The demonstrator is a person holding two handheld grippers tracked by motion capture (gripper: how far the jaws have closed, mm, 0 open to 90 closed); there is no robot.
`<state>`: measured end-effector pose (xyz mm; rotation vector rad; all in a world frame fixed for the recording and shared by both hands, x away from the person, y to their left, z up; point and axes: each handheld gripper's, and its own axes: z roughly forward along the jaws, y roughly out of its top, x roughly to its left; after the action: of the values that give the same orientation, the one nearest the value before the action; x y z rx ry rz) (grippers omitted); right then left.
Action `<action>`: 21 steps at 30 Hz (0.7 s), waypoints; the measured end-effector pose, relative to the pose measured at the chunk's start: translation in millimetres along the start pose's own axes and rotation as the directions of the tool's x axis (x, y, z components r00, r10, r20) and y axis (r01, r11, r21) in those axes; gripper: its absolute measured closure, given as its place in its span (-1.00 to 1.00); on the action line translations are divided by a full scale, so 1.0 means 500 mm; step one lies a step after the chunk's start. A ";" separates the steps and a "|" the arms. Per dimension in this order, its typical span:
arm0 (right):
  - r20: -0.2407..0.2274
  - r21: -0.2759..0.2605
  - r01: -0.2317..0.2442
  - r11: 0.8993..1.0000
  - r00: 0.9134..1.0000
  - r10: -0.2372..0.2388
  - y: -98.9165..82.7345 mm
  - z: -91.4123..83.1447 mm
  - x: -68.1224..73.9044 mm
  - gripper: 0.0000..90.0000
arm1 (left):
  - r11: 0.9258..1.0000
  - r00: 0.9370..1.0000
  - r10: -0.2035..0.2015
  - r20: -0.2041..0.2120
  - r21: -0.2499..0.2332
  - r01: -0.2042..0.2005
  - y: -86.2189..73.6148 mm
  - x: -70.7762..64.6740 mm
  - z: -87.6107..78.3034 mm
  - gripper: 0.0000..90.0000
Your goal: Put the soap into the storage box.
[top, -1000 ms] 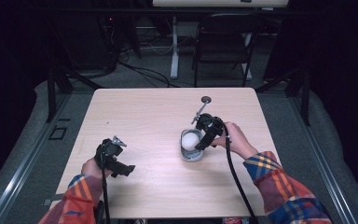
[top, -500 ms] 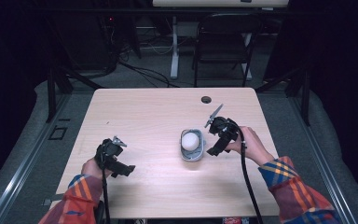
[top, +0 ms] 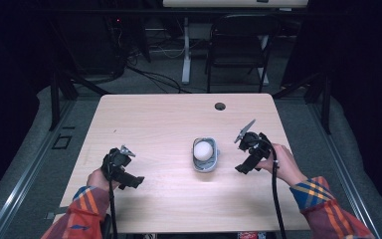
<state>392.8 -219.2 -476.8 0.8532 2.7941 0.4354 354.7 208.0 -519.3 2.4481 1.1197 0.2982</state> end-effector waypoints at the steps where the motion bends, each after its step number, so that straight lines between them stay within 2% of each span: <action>1: 0.002 0.000 -0.008 1.000 1.000 0.008 -0.006 0.000 0.000 -1.00 | 1.000 1.000 0.000 0.000 0.000 0.000 0.000 0.000 0.000 -0.97; 4: 0.009 0.002 -0.032 0.999 0.999 0.032 -0.033 0.002 0.000 -1.00 | 1.000 1.000 0.000 0.000 0.001 0.000 0.000 0.000 0.000 -0.97; 5: 0.021 0.020 -0.028 0.999 0.999 0.028 -0.045 0.003 0.002 -1.00 | 1.000 1.000 0.000 0.000 0.002 0.000 0.000 0.000 0.000 -0.97; 6: 0.014 0.017 -0.050 0.999 0.999 0.050 -0.066 0.012 0.007 -1.00 | 1.000 1.000 0.001 0.000 0.004 -0.001 0.000 0.000 0.001 -0.97; 7: 0.014 0.017 -0.050 0.999 0.999 0.050 -0.066 0.012 0.007 -1.00 | 1.000 1.000 0.001 0.000 0.004 -0.001 0.000 0.000 0.001 -0.97; 8: 0.018 0.039 -0.042 0.998 0.999 0.041 -0.076 0.015 0.008 -1.00 | 1.000 1.000 -0.001 0.000 0.003 0.001 0.000 0.000 0.001 -0.97; 10: 0.018 0.052 -0.053 0.997 0.998 0.052 -0.099 0.024 0.014 -1.00 | 1.000 1.000 0.000 0.001 0.004 0.000 0.000 0.000 0.001 -0.97; 11: 0.017 0.078 -0.044 0.996 0.999 0.043 -0.111 0.028 0.016 -1.00 | 1.000 1.000 0.000 0.002 0.007 0.000 0.000 0.000 0.001 -0.97; 12: 0.037 0.097 -0.051 0.994 0.998 0.047 -0.128 0.036 0.022 -1.00 | 1.000 1.000 -0.001 0.001 0.005 0.001 0.001 -0.001 0.003 -0.97; 14: 0.034 0.107 -0.055 0.993 0.998 0.051 -0.137 0.040 0.024 -1.00 | 1.000 1.000 0.000 0.002 0.008 0.000 0.001 -0.001 0.003 -0.97; 15: 0.051 0.137 -0.051 0.989 0.998 0.044 -0.147 0.045 0.025 -1.00 | 1.000 1.000 0.002 0.004 0.010 -0.002 0.001 -0.001 0.003 -0.97; 17: 0.052 0.143 -0.052 0.988 0.998 0.045 -0.149 0.047 0.023 -1.00 | 1.000 1.000 0.003 0.004 0.010 -0.003 0.002 -0.001 0.004 -0.97; 18: 0.068 0.159 -0.050 0.986 0.997 0.039 -0.150 0.052 0.020 -0.96 | 1.000 1.000 0.004 0.005 0.011 -0.004 0.002 -0.001 0.004 -0.97; 19: 0.061 0.132 -0.073 0.989 0.996 0.066 -0.152 0.060 0.022 -0.93 | 1.000 1.000 0.004 0.005 0.011 -0.004 0.002 -0.001 0.005 -0.97; 21: 0.083 0.177 -0.050 0.983 0.996 0.036 -0.147 0.061 0.018 -0.92 | 1.000 1.000 0.000 0.005 0.008 0.000 0.002 0.000 0.005 -0.97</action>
<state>355.8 -265.3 -530.7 0.9467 2.7773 0.1533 356.4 206.6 -521.0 2.4549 1.1204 0.2874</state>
